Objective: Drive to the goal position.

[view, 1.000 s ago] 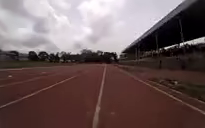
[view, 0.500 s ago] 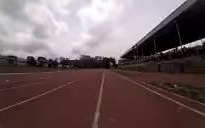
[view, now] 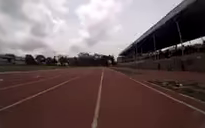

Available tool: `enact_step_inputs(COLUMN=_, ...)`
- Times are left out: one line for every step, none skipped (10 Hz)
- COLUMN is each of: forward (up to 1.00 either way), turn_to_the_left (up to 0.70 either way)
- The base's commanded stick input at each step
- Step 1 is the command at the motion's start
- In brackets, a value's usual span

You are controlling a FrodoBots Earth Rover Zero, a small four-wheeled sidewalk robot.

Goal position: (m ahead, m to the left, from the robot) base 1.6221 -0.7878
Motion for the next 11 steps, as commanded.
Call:
enact_step_inputs(forward=0.70, turn_to_the_left=-0.01)
enact_step_inputs(forward=0.70, turn_to_the_left=0.00)
enact_step_inputs(forward=0.70, turn_to_the_left=0.00)
enact_step_inputs(forward=0.70, turn_to_the_left=0.00)
enact_step_inputs(forward=0.70, turn_to_the_left=-0.01)
enact_step_inputs(forward=0.70, turn_to_the_left=-0.04)
enact_step_inputs(forward=0.70, turn_to_the_left=-0.07)
enact_step_inputs(forward=0.70, turn_to_the_left=-0.10)
enact_step_inputs(forward=0.70, turn_to_the_left=-0.12)
enact_step_inputs(forward=0.70, turn_to_the_left=-0.09)
enact_step_inputs(forward=0.70, turn_to_the_left=0.00)
